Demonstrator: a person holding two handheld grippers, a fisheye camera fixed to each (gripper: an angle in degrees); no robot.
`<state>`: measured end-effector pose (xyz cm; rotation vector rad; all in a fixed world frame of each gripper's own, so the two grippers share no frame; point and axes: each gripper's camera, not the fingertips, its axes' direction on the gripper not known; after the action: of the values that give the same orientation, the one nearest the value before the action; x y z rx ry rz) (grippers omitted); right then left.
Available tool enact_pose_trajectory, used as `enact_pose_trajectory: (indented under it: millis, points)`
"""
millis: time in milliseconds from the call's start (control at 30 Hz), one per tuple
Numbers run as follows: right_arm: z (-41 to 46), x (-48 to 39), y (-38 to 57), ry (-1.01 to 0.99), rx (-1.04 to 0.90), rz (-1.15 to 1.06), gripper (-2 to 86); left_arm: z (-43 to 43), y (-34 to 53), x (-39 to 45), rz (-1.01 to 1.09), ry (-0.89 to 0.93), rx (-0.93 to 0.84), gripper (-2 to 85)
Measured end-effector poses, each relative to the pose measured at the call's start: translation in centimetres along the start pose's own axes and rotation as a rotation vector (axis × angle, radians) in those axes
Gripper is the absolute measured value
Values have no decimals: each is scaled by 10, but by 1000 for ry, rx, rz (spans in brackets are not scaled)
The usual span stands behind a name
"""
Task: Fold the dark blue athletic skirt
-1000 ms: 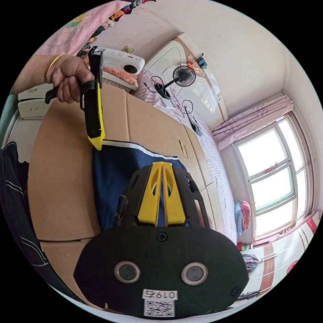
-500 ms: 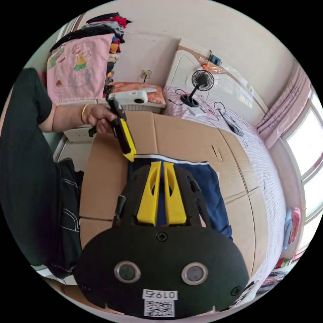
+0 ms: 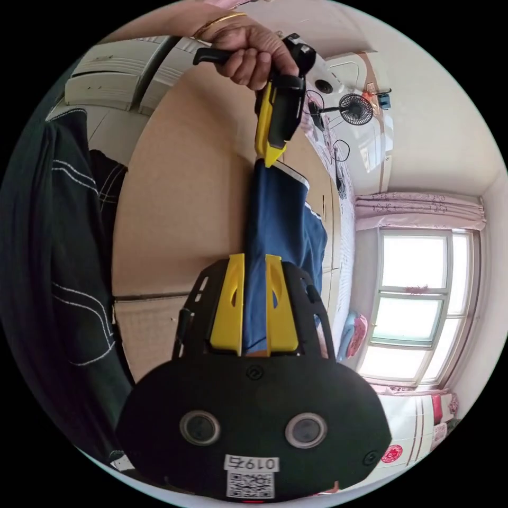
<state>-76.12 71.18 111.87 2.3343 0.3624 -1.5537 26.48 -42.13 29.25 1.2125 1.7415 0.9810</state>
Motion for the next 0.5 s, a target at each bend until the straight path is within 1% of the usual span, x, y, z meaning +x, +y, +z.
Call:
enact_pose_trajectory:
  millis: [67, 200, 333, 433, 500]
  points:
    - [-2, -16, -11, 45, -52, -56, 24, 3, -5, 2, 15, -29, -18, 18]
    - [-13, -35, -23, 103, -73, -125, -2, 7, -13, 4, 41, -67, -39, 18]
    - [-36, -27, -22, 34, -16, -111, -8, 7, -21, 3, 67, -129, -56, 19]
    - [-38, -32, -27, -33, -5, -108, -8, 12, -27, -3, 61, -118, -82, 20]
    - [-39, -43, -31, -4, -6, -129, -7, 16, -31, -6, 55, -113, -91, 20]
